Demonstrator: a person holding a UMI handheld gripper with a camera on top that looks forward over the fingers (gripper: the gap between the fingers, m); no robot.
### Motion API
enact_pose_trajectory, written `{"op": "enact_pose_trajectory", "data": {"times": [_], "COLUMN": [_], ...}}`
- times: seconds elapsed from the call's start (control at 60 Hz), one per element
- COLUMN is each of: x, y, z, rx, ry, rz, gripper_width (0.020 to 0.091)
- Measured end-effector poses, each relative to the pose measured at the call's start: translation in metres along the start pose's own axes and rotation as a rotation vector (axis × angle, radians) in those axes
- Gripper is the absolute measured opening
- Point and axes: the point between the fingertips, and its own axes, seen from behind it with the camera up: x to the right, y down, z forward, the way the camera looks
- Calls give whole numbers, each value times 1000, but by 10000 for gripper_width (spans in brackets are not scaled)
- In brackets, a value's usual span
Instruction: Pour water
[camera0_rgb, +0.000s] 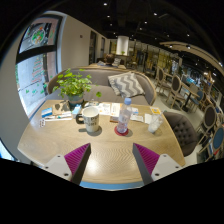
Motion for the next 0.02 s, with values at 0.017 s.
{"op": "enact_pose_trajectory", "data": {"times": [0.017], "x": [0], "y": [-1], "z": [0], "rx": [1], "ry": [2], "rz": [-5], "gripper_width": [855]}}
